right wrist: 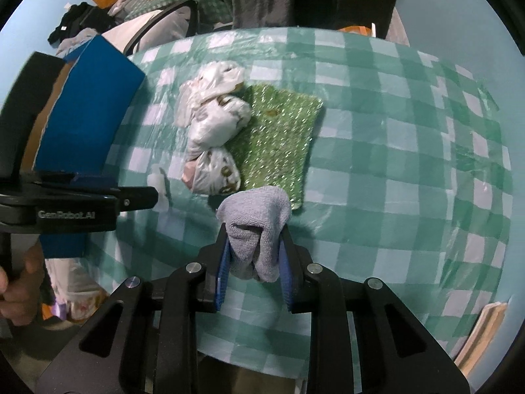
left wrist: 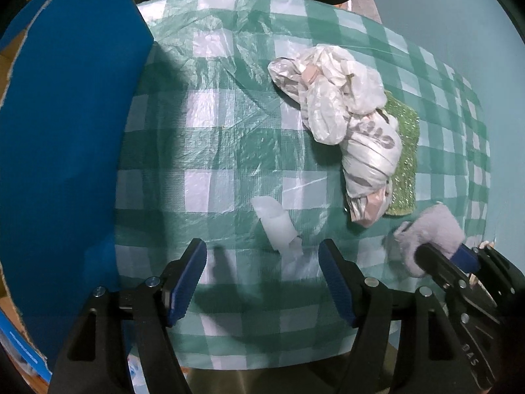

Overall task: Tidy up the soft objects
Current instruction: 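Lower the left tool onto the small white rolled item and grasp it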

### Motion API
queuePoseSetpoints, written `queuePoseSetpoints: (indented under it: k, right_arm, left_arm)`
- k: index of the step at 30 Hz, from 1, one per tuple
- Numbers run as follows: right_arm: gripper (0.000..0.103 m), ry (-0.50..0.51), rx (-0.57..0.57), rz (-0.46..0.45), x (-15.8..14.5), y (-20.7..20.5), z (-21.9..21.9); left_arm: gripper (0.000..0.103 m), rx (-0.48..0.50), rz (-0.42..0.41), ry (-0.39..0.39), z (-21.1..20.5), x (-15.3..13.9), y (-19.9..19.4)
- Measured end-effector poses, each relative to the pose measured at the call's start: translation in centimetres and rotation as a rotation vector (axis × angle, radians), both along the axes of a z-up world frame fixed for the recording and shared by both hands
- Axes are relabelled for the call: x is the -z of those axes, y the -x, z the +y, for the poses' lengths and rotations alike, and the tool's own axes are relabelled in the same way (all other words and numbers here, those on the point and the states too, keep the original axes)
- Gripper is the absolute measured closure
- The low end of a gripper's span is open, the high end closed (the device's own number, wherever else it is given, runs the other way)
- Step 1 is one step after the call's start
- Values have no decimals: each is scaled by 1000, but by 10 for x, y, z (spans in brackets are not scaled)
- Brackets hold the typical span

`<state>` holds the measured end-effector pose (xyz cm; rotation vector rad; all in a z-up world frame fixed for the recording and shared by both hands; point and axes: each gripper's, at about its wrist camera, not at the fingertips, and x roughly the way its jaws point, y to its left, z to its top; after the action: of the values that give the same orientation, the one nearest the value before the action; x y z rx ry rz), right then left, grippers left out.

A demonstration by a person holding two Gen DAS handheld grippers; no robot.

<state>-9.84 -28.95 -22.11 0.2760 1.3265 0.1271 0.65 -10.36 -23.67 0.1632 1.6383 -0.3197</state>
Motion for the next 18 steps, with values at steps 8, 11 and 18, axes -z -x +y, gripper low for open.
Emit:
queuePoseSetpoints:
  k: [8, 11, 18]
  right_arm:
    - [78, 2, -19, -9, -3, -9, -10]
    - [78, 1, -28, -10, -4, -12, -12]
    - [78, -1, -43, -17, -5, -15, -17]
  left_arm:
    - [31, -56, 10, -8, -2, 21, -5]
    - [39, -63, 15, -6, -5, 26, -9]
    - [75, -83, 30, -25, -18, 33, 2]
